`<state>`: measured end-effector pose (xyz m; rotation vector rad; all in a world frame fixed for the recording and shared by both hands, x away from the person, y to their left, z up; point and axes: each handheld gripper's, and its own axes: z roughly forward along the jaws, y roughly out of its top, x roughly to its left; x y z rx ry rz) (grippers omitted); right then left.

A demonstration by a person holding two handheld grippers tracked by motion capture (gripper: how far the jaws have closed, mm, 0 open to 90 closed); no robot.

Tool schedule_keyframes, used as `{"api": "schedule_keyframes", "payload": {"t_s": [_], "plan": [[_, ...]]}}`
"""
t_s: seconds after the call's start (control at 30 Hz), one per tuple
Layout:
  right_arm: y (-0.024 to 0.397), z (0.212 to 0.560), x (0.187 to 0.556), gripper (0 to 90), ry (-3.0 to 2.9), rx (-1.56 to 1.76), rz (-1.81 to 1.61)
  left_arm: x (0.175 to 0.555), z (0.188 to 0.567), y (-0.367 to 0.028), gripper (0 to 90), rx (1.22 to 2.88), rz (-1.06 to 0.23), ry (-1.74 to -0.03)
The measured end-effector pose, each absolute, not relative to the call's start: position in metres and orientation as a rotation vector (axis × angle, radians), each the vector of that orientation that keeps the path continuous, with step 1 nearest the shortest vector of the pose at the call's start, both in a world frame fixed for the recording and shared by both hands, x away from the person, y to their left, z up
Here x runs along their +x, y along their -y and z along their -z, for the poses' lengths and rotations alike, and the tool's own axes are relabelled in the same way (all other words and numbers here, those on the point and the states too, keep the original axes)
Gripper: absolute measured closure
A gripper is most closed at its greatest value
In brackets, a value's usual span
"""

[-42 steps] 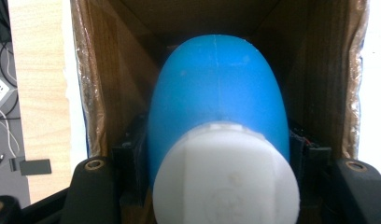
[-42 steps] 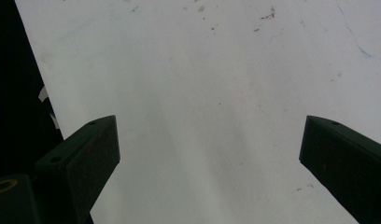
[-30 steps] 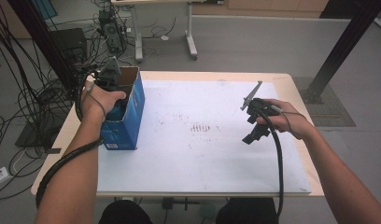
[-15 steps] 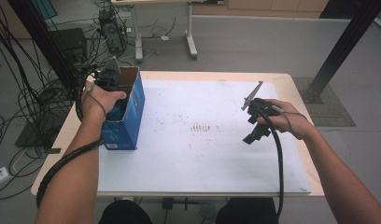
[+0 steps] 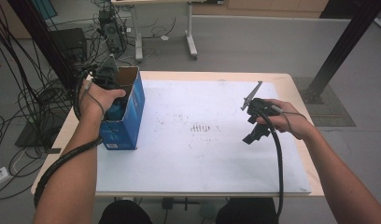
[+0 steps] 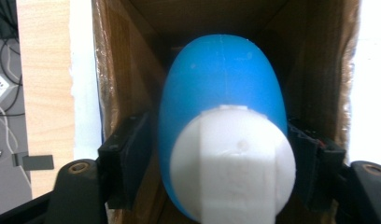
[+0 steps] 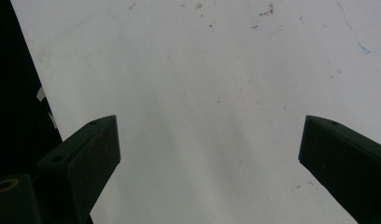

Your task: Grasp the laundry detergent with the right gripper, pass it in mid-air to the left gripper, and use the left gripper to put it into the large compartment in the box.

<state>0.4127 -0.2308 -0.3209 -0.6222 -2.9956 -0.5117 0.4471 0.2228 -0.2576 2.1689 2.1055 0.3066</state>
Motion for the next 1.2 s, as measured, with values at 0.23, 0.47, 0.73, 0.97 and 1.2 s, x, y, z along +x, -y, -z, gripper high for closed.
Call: {"api": "schedule_keyframes", "payload": {"t_s": [0.23, 0.47, 0.73, 0.97, 1.2], "plan": [[0.23, 0.32, 0.412, 5.4, 2.999, -0.619, 0.509, 0.444, 0.244, -0.22, 28.1, 2.158, -0.32, -2.087], [0.23, 0.319, 0.413, 5.3, 2.999, -0.621, 0.515, 0.439, 0.224, -0.216, 26.4, 2.15, -0.324, -2.051], [0.227, 0.317, 0.414, 5.2, 2.994, -0.631, 0.512, 0.433, 0.201, -0.203, 21.1, 2.163, -0.333, -1.991], [0.227, 0.316, 0.415, 5.2, 2.985, -0.645, 0.505, 0.428, 0.185, -0.187, 17.9, 2.194, -0.357, -1.931], [0.228, 0.314, 0.414, 5.2, 2.986, -0.647, 0.499, 0.423, 0.174, -0.178, 14.2, 2.233, -0.361, -1.903]]}}
